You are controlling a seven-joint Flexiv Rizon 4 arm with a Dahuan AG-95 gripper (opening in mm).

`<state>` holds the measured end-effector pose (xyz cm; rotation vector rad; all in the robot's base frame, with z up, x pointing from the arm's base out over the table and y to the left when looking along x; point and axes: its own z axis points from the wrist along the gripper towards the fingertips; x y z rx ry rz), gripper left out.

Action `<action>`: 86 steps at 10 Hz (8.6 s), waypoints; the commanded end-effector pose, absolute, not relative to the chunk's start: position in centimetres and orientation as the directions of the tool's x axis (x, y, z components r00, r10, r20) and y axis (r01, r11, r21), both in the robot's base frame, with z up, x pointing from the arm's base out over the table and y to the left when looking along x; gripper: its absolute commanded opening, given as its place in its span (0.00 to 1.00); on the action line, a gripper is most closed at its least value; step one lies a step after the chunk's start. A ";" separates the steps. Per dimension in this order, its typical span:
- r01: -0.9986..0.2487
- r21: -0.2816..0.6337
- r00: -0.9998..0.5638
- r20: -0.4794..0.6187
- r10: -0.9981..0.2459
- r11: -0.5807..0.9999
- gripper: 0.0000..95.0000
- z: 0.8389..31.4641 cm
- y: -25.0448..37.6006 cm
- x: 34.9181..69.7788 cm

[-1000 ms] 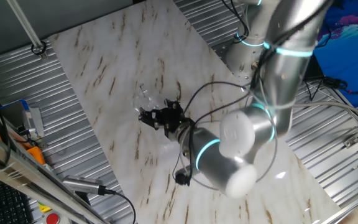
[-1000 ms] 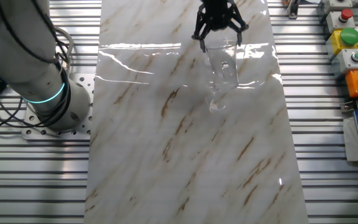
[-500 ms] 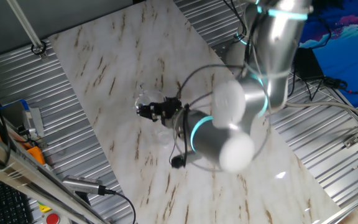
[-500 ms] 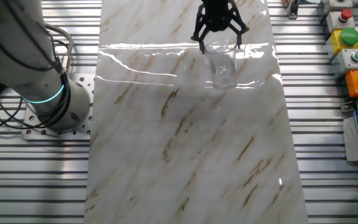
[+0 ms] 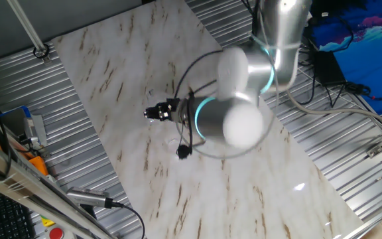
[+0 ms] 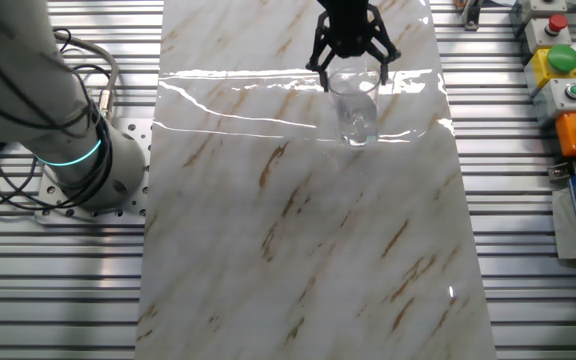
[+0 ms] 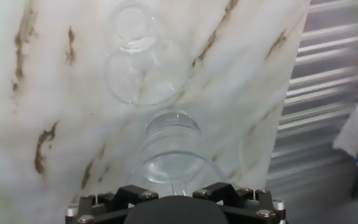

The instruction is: Pour the water from one cup into another empty cup

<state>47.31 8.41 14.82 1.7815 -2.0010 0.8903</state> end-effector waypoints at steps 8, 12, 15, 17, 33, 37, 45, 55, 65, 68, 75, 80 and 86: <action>-0.987 -0.158 -0.042 0.340 -0.940 -0.013 0.00 14.2 6.8 47.3; -0.991 -0.129 0.000 0.282 -0.959 -0.038 0.00 14.5 5.4 47.8; -0.991 -0.119 0.024 0.263 -0.965 -0.057 0.00 14.7 4.2 48.2; -0.991 -0.116 0.033 0.244 -0.969 -0.063 0.00 14.5 3.7 48.4; -0.996 -0.083 0.020 0.151 -0.988 -0.033 0.00 10.7 2.6 49.6; -0.997 -0.080 0.010 0.155 -0.988 -0.023 0.00 10.7 2.7 49.4; -0.997 -0.076 0.008 0.152 -0.988 -0.020 1.00 10.5 3.1 49.6; -0.997 -0.049 0.052 0.145 -0.988 -0.060 1.00 16.1 4.3 48.6; -0.955 -0.045 -0.296 0.068 -0.953 0.293 0.00 19.7 10.4 47.6; -0.931 -0.043 -0.364 0.059 -0.930 0.362 0.00 19.7 10.4 47.6; -0.904 0.049 -0.426 -0.008 -0.905 0.425 0.00 20.1 6.6 48.2; -0.970 0.094 -0.227 -0.029 -0.974 0.223 0.00 18.1 -3.0 54.9; -0.961 0.150 -0.237 -0.013 -0.971 0.233 0.00 17.2 -4.1 56.0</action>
